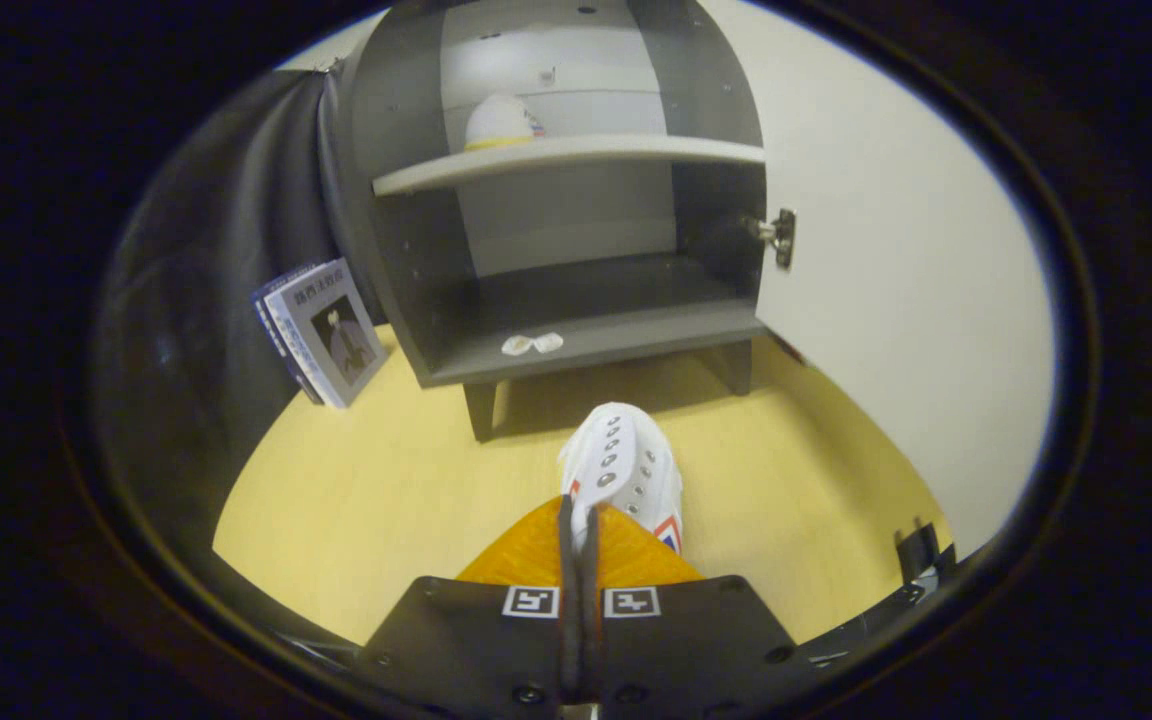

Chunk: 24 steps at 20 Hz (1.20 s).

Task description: Open the shoe cabinet door, grab the shoes and put them into the shoe cabinet, then close the shoe cabinet door.

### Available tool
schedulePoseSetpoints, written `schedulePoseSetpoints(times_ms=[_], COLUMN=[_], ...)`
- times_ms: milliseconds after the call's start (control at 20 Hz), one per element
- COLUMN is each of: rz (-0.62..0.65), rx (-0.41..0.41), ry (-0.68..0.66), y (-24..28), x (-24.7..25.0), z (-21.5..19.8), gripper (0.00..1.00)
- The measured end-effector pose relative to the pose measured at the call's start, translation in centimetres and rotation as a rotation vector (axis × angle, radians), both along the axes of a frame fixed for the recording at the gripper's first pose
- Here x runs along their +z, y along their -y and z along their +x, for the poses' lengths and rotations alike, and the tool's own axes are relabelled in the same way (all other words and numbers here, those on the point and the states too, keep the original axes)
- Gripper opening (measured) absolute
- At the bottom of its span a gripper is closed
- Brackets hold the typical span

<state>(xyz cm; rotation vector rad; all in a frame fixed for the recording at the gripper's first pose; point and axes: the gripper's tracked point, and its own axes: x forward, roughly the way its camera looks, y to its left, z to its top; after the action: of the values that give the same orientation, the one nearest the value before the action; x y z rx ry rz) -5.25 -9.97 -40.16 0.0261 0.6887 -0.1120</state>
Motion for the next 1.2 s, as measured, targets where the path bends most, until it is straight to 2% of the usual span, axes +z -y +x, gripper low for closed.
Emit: schedulePoseSetpoints(times_ms=[300,600,800,1200], rz=[-0.023,-0.052,-0.054,-0.096], rx=[-0.025,0.0,0.036,0.092], ry=[0.192,0.365,0.424,0.442], y=[-0.2,0.1,0.1,0.5], x=[11.0,19.9,23.0,24.0], z=[3.3,8.7,14.2,26.1], gripper=[0.02,0.02,0.02,0.02])
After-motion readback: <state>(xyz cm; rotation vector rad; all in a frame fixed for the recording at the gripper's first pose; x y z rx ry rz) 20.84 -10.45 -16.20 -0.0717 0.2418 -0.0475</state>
